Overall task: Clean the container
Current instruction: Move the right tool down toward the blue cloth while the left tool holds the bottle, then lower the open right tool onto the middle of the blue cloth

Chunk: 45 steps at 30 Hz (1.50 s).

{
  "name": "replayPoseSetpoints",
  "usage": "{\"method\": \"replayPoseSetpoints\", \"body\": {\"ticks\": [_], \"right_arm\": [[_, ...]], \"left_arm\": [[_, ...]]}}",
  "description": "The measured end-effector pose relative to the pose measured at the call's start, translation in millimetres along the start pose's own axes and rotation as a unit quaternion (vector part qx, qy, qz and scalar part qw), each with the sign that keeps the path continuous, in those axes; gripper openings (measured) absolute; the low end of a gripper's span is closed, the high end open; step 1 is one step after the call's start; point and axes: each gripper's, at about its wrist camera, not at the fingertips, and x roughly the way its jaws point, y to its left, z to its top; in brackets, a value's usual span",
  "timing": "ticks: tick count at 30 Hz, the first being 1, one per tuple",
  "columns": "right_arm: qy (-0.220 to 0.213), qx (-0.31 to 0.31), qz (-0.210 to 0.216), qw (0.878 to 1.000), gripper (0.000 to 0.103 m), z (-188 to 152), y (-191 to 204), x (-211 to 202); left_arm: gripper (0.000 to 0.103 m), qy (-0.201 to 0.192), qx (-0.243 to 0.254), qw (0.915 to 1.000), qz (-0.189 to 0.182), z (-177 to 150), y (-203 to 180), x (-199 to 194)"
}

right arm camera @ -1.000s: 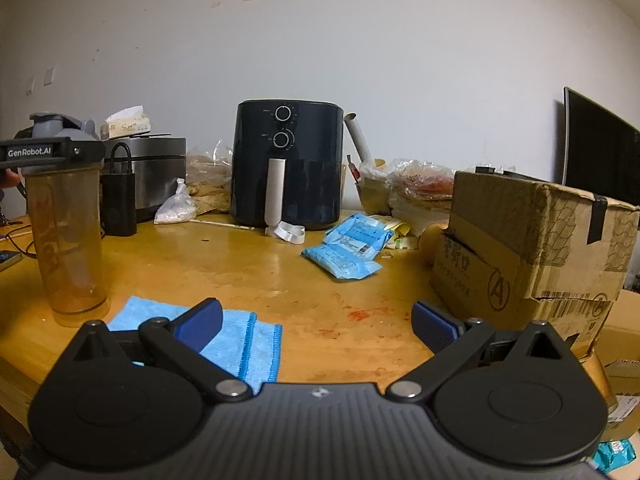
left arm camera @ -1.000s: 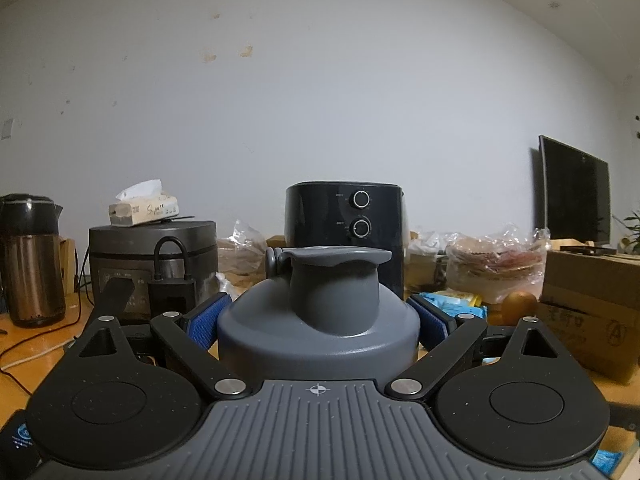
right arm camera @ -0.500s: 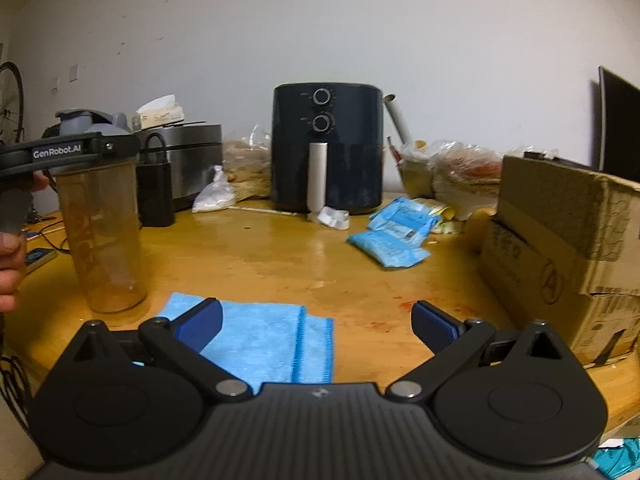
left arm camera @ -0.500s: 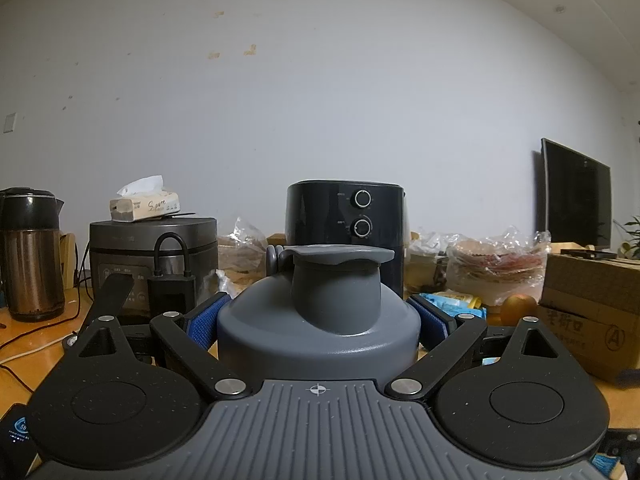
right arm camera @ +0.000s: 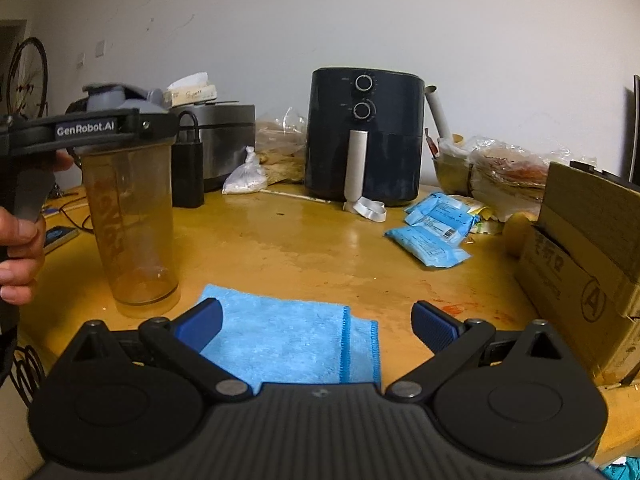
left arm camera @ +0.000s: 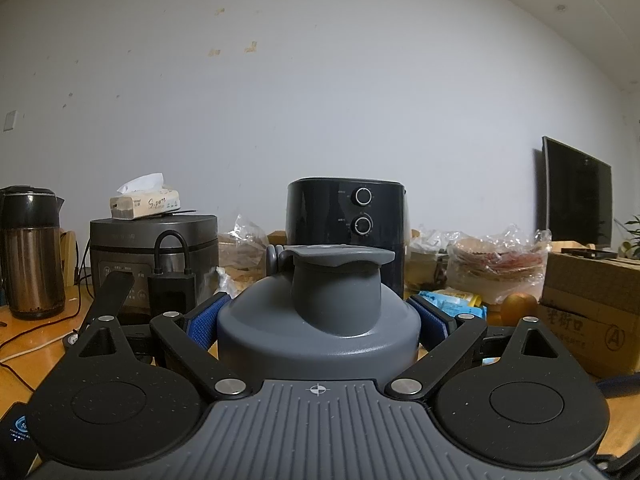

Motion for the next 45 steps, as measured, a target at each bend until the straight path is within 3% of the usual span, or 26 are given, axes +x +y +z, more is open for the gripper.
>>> {"method": "replayPoseSetpoints", "body": {"ticks": [29, 45], "right_arm": [[0.119, 0.006, 0.032, 0.992, 0.103, 13, 15, 71], [0.155, 0.009, 0.011, 0.988, 0.103, 10, 24, 102]], "left_arm": [[0.095, 0.006, -0.003, 1.0000, -0.005, 1, 2, 2], [0.095, 0.007, -0.010, 0.9999, -0.007, 0, 3, 3]]}}
